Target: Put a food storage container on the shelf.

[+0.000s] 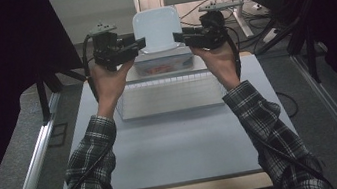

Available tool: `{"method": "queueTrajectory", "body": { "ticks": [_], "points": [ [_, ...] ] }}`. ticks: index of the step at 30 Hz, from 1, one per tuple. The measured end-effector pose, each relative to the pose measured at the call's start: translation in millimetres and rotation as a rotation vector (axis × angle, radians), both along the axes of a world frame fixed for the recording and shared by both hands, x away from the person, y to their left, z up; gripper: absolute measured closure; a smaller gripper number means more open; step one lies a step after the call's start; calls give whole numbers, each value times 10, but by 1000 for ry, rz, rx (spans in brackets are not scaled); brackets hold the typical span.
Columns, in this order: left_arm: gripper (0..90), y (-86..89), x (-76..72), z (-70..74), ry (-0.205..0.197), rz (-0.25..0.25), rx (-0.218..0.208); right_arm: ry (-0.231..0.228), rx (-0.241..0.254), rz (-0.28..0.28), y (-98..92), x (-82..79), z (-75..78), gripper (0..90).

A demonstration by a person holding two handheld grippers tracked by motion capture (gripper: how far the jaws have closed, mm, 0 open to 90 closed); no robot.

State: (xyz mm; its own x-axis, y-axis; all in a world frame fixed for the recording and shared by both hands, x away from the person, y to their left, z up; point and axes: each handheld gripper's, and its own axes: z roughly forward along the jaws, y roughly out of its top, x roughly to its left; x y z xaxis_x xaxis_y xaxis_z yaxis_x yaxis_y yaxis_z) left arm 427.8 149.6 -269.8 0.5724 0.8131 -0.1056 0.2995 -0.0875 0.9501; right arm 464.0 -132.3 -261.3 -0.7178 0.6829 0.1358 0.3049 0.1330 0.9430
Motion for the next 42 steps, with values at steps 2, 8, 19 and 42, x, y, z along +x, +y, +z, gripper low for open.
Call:
{"method": "queueTrajectory", "body": {
  "ticks": [2,8,19,42],
  "points": [
    [551,-1,34,14,1,10,4,4,4,1,0,13,4,564],
    [482,-7,121,26,-2,49,6,-2,-4,-28,29,79,43,513],
    [476,-30,163,75,5,59,22,-21,-12,-70,67,150,73,490],
    [459,35,104,76,4,54,13,-42,-8,-51,36,78,150,564]
  ]
}}
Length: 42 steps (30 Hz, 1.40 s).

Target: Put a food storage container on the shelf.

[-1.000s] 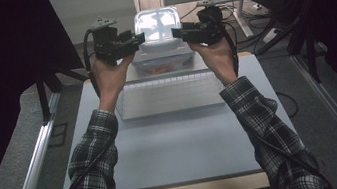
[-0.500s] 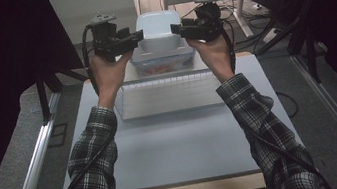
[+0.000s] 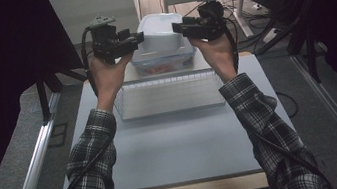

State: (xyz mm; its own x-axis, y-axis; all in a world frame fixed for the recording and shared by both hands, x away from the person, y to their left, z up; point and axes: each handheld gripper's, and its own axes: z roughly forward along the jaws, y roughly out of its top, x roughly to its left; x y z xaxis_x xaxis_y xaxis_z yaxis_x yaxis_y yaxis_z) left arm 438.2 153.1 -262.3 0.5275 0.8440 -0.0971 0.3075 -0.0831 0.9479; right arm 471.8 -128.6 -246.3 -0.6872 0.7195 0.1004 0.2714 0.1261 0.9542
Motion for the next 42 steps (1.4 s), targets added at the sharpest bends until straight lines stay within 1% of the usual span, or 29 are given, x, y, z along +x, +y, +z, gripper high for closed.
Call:
{"method": "queueTrajectory", "body": {
  "ticks": [2,3,4,6,7,8,9,10,12,16,18,23,29,36,39,42],
  "points": [
    [459,28,-15,-19,-1,-2,-10,-2,-19,11,-2,-69,-3,679],
    [459,43,-25,-28,-1,-2,-15,-14,-33,8,-8,-108,-6,727],
    [458,59,-37,-36,-1,-3,-18,-23,-36,16,-14,-143,-12,776],
    [448,88,-63,-52,-4,-7,-27,-31,-26,40,-17,-203,-38,854],
    [431,100,-75,-60,-8,-9,-29,-25,-35,71,3,-245,-84,886],
    [431,109,-86,-69,-9,-7,-29,-25,-35,71,3,-245,-84,886],
    [409,124,-102,-87,-12,-4,-26,-19,-65,87,45,-251,-150,891],
    [404,124,-102,-87,-12,-4,-26,-9,-73,94,67,-240,-185,891],
    [398,140,-112,-105,-10,-3,-24,9,-71,105,102,-210,-244,891],
    [395,155,-121,-127,-8,-6,-22,19,-81,108,148,-169,-295,891],
    [395,162,-120,-136,-6,-9,-21,19,-83,100,153,-152,-302,890],
    [391,154,-114,-161,0,-14,-21,22,-83,80,101,-113,-294,888],
    [387,133,-102,-178,6,-20,-10,30,-86,49,17,-53,-302,878],
    [379,93,-101,-188,8,-32,-1,45,-66,9,-77,40,-316,874],
    [376,85,-115,-200,6,-40,5,45,-66,13,-86,27,-331,867],
    [365,89,-151,-226,2,-60,1,44,-60,35,-101,-35,-373,843]
  ]
}}
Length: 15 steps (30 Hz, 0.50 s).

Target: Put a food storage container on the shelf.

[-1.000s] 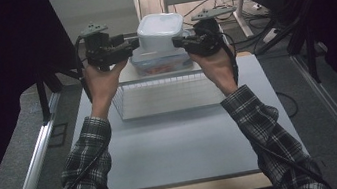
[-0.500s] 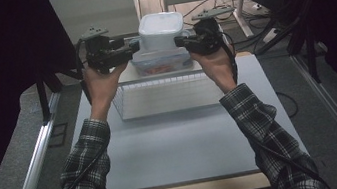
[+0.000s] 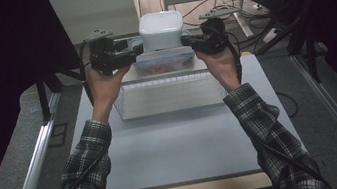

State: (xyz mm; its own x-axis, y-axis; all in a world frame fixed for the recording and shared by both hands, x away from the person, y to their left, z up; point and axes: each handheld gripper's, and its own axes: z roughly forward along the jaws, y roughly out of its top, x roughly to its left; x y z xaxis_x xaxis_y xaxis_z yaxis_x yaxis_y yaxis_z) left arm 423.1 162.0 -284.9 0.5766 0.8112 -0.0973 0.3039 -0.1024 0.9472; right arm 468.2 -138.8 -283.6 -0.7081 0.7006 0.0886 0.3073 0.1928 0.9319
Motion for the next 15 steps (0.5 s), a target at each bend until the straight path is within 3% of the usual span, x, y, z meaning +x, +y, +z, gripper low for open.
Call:
{"method": "queueTrajectory", "body": {
  "ticks": [1,2,4,5,6,7,8,12,15],
  "points": [
    [357,-1,-18,-15,-2,-9,-4,3,1,10,-5,-33,-13,819],
    [331,-3,-37,-33,-1,-23,-5,-1,-6,23,-14,-97,-45,738],
    [315,-10,-87,-77,-11,-44,-6,2,-8,33,-19,-130,-63,693],
    [262,-16,-138,-127,-22,-72,-1,2,-17,49,-26,-197,-100,612],
    [237,-16,-138,-127,-22,-72,-1,2,-17,49,-26,-197,-100,612],
    [215,-26,-194,-181,-29,-96,2,-5,-26,61,-32,-272,-134,527],
    [197,-26,-194,-181,-29,-96,2,-5,-26,61,-32,-272,-134,527],
    [149,-46,-307,-297,-14,-137,2,-8,-45,91,-52,-428,-234,380],
    [107,-64,-399,-381,-10,-155,7,-4,-49,100,-61,-477,-275,338]
  ]
}}
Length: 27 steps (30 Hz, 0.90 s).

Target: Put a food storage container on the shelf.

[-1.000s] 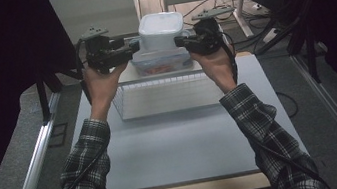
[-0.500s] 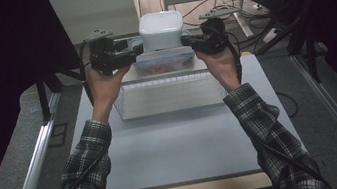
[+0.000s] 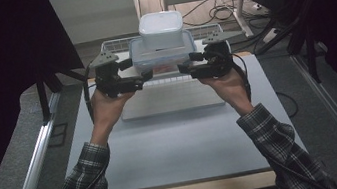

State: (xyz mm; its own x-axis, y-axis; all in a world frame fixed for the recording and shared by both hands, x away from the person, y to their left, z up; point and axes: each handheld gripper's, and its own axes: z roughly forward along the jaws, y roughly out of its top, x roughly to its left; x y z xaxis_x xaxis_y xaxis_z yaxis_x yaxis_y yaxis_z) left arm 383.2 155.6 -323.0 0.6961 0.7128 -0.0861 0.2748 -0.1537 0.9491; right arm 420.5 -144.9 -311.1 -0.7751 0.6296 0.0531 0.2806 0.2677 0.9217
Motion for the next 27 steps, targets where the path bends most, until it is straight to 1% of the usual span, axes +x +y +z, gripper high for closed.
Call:
{"method": "queueTrajectory", "body": {
  "ticks": [1,2,3,5,6,7,9,10,11,14,17,22,24,25,27],
  "points": [
    [107,-6,-34,-27,-1,-6,0,-3,-1,5,-7,-24,-20,320],
    [84,-9,-69,-51,-2,-10,4,-4,0,13,-21,-72,-58,292],
    [84,-12,-106,-76,-4,-13,2,-4,0,13,-21,-72,-58,292],
    [71,-16,-176,-125,-2,-22,-7,-7,0,24,-39,-114,-94,264],
    [56,-19,-210,-150,0,-28,-7,-5,-1,34,-56,-157,-131,244],
    [56,-21,-241,-173,2,-32,-5,-5,-1,34,-56,-157,-131,244],
    [46,-24,-294,-217,6,-41,-7,-4,5,47,-80,-217,-182,208],
    [46,-26,-316,-238,9,-46,-9,-4,5,47,-80,-217,-182,208],
    [43,-29,-335,-258,12,-49,-9,-4,1,55,-86,-258,-215,192],
    [39,-49,-387,-316,13,-48,18,-10,-6,56,-90,-299,-239,176],
    [34,-75,-437,-382,10,-51,34,-13,-3,62,-104,-366,-280,155],
    [28,-123,-510,-501,0,-46,78,-8,-4,65,-122,-407,-341,134],
    [27,-141,-529,-551,-2,-42,95,-6,-14,68,-133,-421,-380,121],
    [26,-150,-536,-578,-1,-39,99,-10,-24,66,-139,-437,-424,112],
    [25,-162,-545,-632,6,-36,109,-8,-26,68,-141,-446,-446,105]
  ]
}}
